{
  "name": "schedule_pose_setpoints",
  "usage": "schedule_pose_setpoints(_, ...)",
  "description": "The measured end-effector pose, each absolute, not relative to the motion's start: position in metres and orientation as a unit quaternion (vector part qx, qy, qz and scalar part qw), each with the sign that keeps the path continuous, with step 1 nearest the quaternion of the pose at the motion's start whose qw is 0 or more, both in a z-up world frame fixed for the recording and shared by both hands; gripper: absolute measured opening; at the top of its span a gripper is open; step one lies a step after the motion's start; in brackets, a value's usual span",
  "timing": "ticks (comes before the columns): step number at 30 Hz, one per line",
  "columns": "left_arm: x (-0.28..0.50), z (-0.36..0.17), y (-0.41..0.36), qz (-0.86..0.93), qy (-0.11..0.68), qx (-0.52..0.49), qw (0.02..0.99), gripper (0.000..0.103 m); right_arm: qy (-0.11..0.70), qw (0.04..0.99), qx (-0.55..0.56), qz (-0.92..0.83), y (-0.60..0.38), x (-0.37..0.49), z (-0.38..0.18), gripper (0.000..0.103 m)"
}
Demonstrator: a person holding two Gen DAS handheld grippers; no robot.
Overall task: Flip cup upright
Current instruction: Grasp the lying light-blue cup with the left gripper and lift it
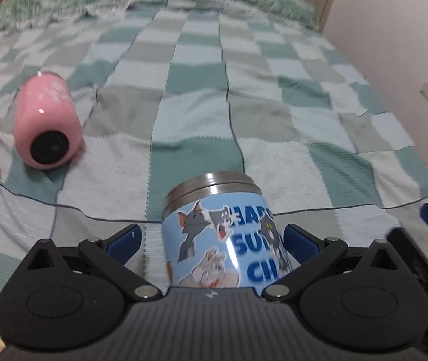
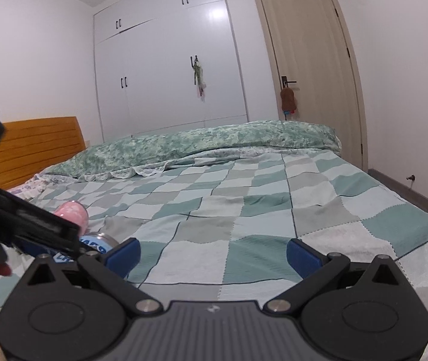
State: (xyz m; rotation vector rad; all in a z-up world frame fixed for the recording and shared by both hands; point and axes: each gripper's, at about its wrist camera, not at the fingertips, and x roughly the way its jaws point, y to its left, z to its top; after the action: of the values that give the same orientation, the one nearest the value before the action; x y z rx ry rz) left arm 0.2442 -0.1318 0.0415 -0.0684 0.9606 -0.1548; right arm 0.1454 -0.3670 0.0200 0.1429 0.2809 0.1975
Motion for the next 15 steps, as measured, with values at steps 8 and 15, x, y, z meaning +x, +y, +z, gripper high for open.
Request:
schedule_pose_setpoints(8,0.242,0.035,-0.131,-0.085,0.467,-0.058,0.878,0.088,0.141,0.983,0.071,0.093,-0.369,0.149,0.017,0.103)
schedule_pose_setpoints(15,0.215,0.055,-0.133,-0.117,0.407,-0.047,0.905,0.087,0.121,0.986,0.078,0.081,-0.370,0.137,0.018,0.103)
